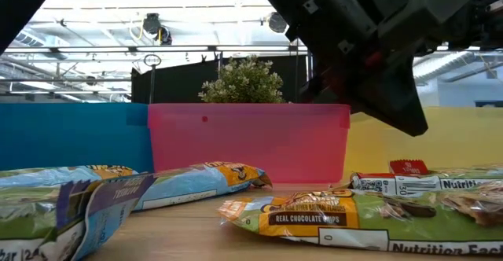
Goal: Pick and place Granola Bars by type
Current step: Adjust the yellow bin on the table, then put the top red granola bar into the yellow bin
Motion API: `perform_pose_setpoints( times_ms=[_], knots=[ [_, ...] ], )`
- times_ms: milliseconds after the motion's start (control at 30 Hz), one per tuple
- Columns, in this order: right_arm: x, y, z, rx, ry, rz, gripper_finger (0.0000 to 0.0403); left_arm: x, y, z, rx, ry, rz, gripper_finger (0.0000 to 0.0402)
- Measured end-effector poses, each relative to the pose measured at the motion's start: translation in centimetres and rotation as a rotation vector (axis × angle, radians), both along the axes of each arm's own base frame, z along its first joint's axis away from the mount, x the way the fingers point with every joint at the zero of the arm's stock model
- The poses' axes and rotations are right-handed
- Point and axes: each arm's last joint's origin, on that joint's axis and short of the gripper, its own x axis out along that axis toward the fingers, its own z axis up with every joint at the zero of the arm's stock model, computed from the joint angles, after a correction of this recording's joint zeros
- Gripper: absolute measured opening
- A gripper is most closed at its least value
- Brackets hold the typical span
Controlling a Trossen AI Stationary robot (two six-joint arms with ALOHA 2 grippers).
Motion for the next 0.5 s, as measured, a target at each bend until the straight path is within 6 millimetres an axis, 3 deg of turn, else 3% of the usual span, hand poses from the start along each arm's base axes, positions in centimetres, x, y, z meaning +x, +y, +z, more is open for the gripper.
perform_pose_setpoints(
  times_ms=[200,500],
  knots=[
    [0.0,0.0,0.0,0.0,0.002,0.0,0.0,0.2,0.1,0.1,0.004,-0.005,-0.071,0.0025],
    [0.0,0.0,0.0,-0.001,0.001,0.0,0.0,-0.6,-3.5,2.0,0.07,-0.027,-0.18,0.0026]
  ],
)
